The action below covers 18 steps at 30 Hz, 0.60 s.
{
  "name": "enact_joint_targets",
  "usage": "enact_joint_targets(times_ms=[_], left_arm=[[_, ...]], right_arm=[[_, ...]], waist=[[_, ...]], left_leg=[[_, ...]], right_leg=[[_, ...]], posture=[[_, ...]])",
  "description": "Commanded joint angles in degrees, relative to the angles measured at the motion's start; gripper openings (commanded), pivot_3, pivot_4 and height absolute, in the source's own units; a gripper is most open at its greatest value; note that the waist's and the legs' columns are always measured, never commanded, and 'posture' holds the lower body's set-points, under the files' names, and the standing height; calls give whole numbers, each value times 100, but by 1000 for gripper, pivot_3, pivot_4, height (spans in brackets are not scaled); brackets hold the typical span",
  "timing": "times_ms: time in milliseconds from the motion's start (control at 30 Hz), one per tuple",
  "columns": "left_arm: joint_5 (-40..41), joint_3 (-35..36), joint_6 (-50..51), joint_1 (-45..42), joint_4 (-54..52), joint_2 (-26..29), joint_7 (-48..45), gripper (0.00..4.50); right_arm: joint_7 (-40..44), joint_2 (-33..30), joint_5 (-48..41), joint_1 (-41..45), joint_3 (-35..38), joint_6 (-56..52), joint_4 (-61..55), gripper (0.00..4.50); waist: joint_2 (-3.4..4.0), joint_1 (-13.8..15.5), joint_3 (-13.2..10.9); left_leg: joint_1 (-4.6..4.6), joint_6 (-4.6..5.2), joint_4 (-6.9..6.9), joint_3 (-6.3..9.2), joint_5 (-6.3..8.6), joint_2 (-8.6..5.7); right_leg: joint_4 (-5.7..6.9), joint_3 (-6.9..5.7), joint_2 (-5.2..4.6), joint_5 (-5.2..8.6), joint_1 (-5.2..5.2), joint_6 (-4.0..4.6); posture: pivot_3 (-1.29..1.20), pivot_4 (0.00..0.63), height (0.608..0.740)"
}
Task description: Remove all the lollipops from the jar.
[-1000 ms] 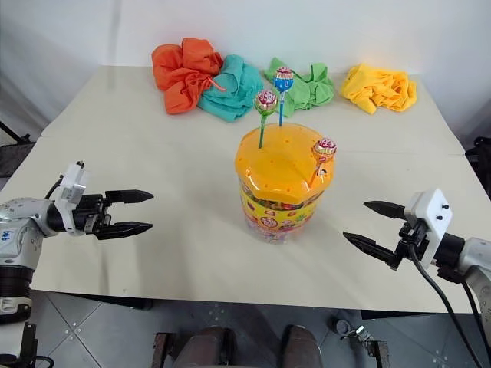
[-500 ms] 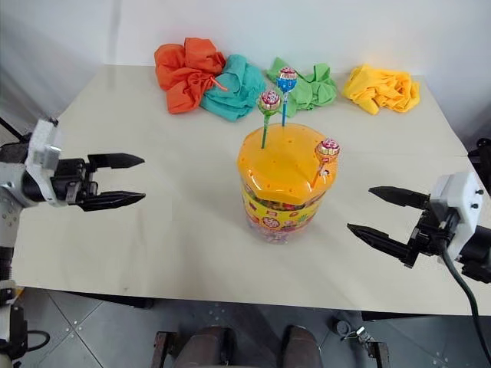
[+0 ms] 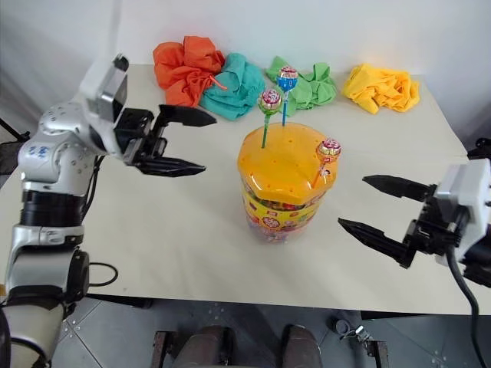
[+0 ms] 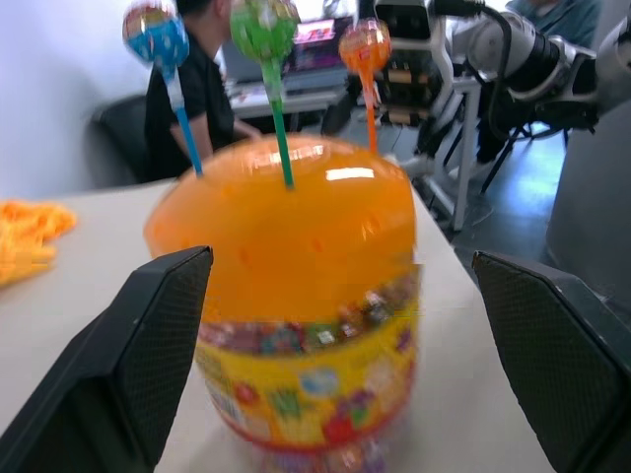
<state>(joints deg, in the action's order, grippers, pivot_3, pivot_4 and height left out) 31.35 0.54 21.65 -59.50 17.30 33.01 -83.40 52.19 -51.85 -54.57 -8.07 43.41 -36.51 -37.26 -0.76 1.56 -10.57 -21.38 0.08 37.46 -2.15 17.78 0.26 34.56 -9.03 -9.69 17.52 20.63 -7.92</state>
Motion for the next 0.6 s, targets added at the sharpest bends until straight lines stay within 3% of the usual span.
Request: enact_joint_targets(times_ms=[33, 467, 600], left_arm=[[-79, -93, -71, -399, 298, -290, 44, 4500], [-213, -274, 33, -1108, 974, -1347, 149, 4500], [-352, -419, 67, -1203, 1065, -1487, 87, 3356]], right_arm=[[-202, 70, -480, -178, 735, -59, -323, 4457], [-271, 177, -1594, -1283, 2371, -67, -676, 4457], [-378, 337, -1559, -1514, 2496, 79, -783, 4500]], waist=[[-1, 7, -1], [-21, 13, -12], [-23, 13, -14]], left_leg=[[0, 0, 0, 0, 0, -1], [-5, 8, 13, 3, 5, 1], [-5, 9, 13, 4, 5, 1]], right_leg=[[0, 0, 0, 0, 0, -1], [-2, -1, 0, -1, -4, -3], [-3, -1, 0, -2, -4, -3]], posture=[[0, 150, 740], [0, 150, 740], [0, 150, 740]])
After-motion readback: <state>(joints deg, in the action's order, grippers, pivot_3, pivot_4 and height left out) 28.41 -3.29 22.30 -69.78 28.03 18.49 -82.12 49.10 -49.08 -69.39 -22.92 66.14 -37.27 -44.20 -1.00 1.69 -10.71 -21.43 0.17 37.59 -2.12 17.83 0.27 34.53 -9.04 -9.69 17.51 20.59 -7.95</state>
